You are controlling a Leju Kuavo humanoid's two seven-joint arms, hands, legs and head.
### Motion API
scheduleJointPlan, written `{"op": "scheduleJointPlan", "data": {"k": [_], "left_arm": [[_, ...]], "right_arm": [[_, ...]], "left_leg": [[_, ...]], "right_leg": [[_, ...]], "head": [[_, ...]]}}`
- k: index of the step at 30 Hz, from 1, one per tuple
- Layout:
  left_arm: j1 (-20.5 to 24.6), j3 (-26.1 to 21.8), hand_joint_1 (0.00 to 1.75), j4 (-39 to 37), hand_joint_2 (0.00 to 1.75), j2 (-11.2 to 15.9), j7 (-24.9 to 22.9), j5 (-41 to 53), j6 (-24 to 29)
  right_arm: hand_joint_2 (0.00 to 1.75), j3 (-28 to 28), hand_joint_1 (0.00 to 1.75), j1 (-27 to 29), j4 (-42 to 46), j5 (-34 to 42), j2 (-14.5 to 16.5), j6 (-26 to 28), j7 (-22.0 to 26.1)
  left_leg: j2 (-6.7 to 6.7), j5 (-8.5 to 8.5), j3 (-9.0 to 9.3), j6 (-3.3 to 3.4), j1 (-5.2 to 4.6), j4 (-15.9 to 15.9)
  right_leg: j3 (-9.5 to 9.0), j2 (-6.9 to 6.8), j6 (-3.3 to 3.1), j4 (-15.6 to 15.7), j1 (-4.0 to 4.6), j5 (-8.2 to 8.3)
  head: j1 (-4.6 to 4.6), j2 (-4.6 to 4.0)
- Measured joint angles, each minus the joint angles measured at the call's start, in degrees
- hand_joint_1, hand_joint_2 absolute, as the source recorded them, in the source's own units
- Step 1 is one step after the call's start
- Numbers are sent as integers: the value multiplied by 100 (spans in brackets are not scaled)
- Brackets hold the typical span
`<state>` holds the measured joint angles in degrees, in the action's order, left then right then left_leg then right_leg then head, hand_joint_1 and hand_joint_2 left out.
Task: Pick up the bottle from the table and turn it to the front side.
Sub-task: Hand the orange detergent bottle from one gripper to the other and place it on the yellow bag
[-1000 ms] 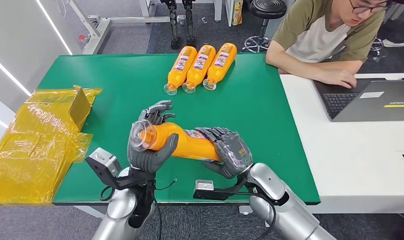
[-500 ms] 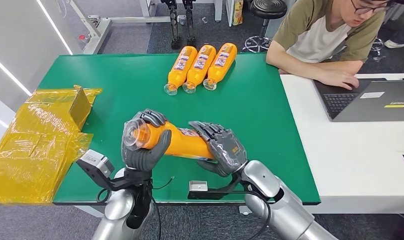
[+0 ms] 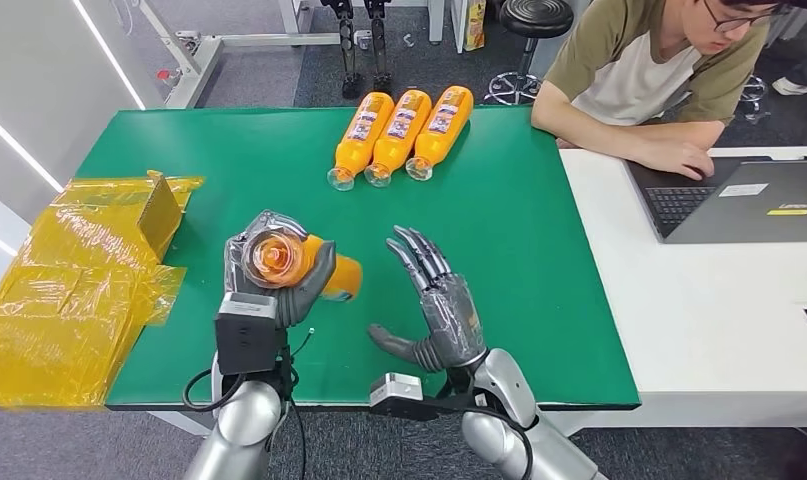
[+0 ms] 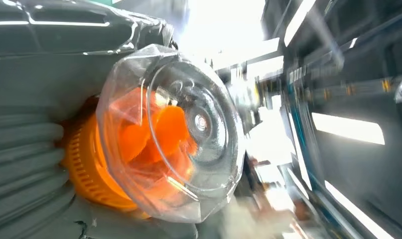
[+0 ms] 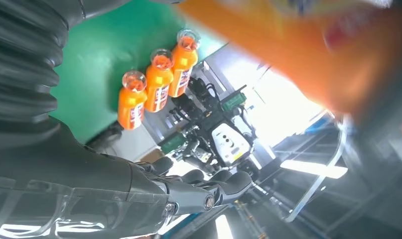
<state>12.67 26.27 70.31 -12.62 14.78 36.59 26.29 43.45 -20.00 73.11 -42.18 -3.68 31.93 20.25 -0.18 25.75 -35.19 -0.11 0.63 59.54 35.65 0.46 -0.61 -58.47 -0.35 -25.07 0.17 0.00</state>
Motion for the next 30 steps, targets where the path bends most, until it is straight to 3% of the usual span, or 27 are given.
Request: {"op": "scheduleJointPlan", "data": {"k": [6, 9, 12, 17, 21, 25, 30], "left_arm": [[-62, -261, 175, -1, 175, 535, -1387, 2991, -437], [-66, -389, 175, -21, 175, 928, -1643, 3739, -652], [26, -427, 175, -115, 175, 1531, -1690, 4196, -927], [633, -432, 175, -626, 175, 2805, -1224, 4203, -1562], [1277, -391, 175, -1191, 175, 3548, -561, 4011, -2136], [1912, -182, 175, -1809, 175, 4071, 275, 3483, -2948], [2468, 173, 175, -2735, 175, 4429, 570, 3155, -3230]], "right_arm": [[175, -164, 0, 480, 425, 711, 47, 309, 219], [175, -269, 0, 767, 698, 1003, 48, 445, 328], [175, -371, 0, 1028, 989, 1330, 48, 536, 479], [175, -452, 0, 1215, 1314, 1737, 47, 551, 720], [175, -458, 0, 1225, 1529, 1891, 47, 526, 745], [175, -472, 0, 1241, 1733, 2158, 45, 447, 860], [175, -484, 0, 1263, 1921, 2247, 45, 403, 935]], "left_leg": [[2, 0, 1, -1, 1, -2], [2, -2, 2, -4, 2, -4], [5, -4, 3, -9, 3, -9], [18, -18, 1, -30, 7, -11], [20, -28, 0, -44, 11, -11], [23, -31, -1, -49, 12, -11], [34, -31, -1, -50, 12, -12]], "right_leg": [[0, 1, -1, -1, 0, -1], [1, 2, -2, -2, 1, -2], [4, 4, -7, -4, 3, -4], [19, 13, -21, -13, 7, 3], [25, 16, -36, -17, 14, 13], [29, 20, -41, -18, 14, 16], [33, 33, -45, -19, 13, 19]], "head": [[0, 0], [1, 0], [2, 0], [1, 0], [2, 0], [3, 0], [3, 0]]}}
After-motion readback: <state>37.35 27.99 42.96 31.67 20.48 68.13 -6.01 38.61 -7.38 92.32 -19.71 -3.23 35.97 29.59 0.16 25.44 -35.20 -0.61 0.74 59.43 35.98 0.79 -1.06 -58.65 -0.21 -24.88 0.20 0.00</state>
